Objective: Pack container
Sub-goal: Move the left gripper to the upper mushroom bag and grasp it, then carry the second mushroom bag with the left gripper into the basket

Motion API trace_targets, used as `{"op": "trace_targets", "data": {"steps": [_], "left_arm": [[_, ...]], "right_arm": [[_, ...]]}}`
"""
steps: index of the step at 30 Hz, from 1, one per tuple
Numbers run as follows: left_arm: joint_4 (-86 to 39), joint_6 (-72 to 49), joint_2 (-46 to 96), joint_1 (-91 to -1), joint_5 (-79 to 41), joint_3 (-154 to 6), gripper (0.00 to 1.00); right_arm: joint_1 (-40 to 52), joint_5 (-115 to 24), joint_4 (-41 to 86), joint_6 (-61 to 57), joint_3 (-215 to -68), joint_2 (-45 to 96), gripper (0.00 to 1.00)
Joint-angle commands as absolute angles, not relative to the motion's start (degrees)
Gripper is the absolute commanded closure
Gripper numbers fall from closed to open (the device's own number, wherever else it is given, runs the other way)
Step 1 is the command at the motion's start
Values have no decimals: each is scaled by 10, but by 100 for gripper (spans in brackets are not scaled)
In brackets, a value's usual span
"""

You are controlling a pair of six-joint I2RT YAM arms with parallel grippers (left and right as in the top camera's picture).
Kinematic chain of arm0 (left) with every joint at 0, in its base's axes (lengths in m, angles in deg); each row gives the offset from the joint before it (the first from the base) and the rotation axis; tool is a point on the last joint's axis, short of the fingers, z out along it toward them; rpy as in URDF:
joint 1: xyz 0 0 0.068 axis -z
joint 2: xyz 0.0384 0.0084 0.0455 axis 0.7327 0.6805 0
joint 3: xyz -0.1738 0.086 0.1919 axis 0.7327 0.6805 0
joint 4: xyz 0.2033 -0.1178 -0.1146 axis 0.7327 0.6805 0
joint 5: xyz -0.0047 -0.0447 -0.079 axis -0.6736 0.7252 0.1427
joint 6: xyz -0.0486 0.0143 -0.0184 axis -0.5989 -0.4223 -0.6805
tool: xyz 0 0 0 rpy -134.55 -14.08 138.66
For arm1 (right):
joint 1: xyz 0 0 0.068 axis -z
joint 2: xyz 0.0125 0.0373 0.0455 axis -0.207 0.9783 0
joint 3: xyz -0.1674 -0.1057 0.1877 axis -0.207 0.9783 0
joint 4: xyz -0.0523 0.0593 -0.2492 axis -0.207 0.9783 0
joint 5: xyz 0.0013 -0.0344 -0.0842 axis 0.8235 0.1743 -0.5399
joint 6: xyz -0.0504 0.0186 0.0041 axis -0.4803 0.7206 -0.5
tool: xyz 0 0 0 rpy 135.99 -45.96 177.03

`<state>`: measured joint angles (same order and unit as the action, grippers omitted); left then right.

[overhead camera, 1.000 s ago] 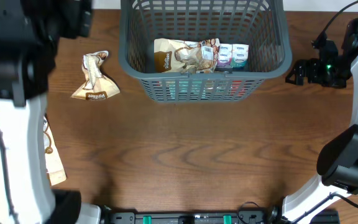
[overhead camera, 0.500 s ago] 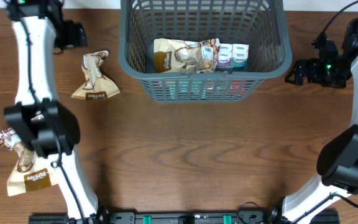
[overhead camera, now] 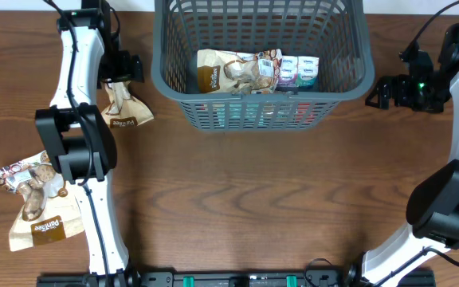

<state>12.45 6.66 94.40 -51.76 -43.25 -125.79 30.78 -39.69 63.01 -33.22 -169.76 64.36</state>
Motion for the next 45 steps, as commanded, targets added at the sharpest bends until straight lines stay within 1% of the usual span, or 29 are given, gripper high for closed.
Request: {"op": "trace_targets", "data": {"steps": [1, 7, 11, 13, 15, 17, 20, 21, 22, 26, 28, 33, 37, 40, 45], "left_arm": [[125, 69, 958, -522, -426, -1234, 0], [113, 65, 958, -522, -426, -1177, 0], [105, 66, 958, -522, -420, -1149, 7], [106, 66, 958, -522, -410, -1147, 17], [107, 66, 957, -522, -399, -1147, 32], [114, 66, 955, -522, -386, -1150, 55], [128, 66, 942, -522, -366, -1158, 77], [132, 66, 935, -522, -365, -1162, 80], [137, 66, 921, -522, -365, -1168, 86], [130, 71, 840, -522, -365, -1175, 90], [114, 73, 781, -522, -365, -1175, 94], [30, 72, 620, -520, -365, -1175, 94], [-30, 87, 524, -501, -365, -1175, 94], [-59, 134, 477, -461, -365, -1175, 94], [-72, 342, 458, -332, -365, -1175, 94]], "right_arm": [[306, -401, 634, -343, -1696, 641, 1], [306, -401, 636, -343, -1696, 641, 1], [306, -401, 638, -343, -1696, 641, 1], [306, -401, 638, -343, -1696, 641, 1], [306, -401, 638, -343, -1696, 641, 1], [306, -401, 639, -343, -1696, 641, 1], [306, -401, 639, -343, -1696, 641, 1], [306, -401, 639, -343, -1696, 641, 1], [306, -400, 639, -343, -1696, 641, 1], [306, -400, 639, -343, -1696, 641, 1], [306, -400, 639, -343, -1696, 641, 1], [306, -400, 639, -343, -1696, 641, 1], [306, -400, 638, -343, -1696, 641, 1], [306, -400, 638, -343, -1696, 641, 1], [306, -398, 638, -343, -1696, 641, 1]]}}
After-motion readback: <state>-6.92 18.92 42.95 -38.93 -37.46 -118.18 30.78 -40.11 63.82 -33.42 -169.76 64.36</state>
